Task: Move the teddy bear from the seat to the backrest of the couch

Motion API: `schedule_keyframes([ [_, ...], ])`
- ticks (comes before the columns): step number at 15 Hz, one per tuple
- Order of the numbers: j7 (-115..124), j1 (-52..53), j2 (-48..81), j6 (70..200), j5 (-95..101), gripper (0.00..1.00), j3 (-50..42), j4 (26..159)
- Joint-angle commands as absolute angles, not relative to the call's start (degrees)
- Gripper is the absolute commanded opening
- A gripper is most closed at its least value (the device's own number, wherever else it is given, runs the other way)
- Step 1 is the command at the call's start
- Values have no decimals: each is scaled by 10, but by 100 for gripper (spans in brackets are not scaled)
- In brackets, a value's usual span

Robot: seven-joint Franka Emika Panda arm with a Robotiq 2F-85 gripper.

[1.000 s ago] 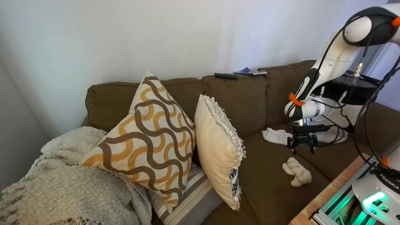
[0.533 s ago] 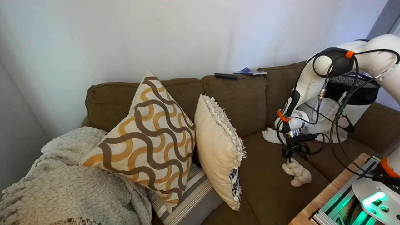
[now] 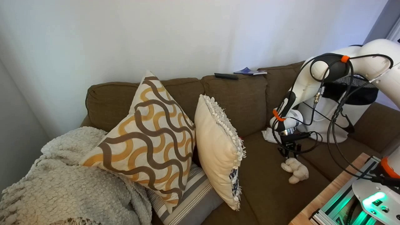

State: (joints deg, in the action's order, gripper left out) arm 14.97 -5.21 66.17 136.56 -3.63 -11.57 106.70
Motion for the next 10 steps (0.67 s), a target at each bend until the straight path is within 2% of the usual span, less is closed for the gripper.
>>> schedule_keyframes([
  [1,84,-70,583,1371,-31,65,-103,1131],
  [2,70,-72,569,1375,-31,66,-102,1141],
  [3,59,-75,562,1368,-31,71,-99,1144],
  [7,41,-91,570,1359,-45,100,-81,1134],
  [10,71,-88,596,1345,-53,100,-85,1121],
])
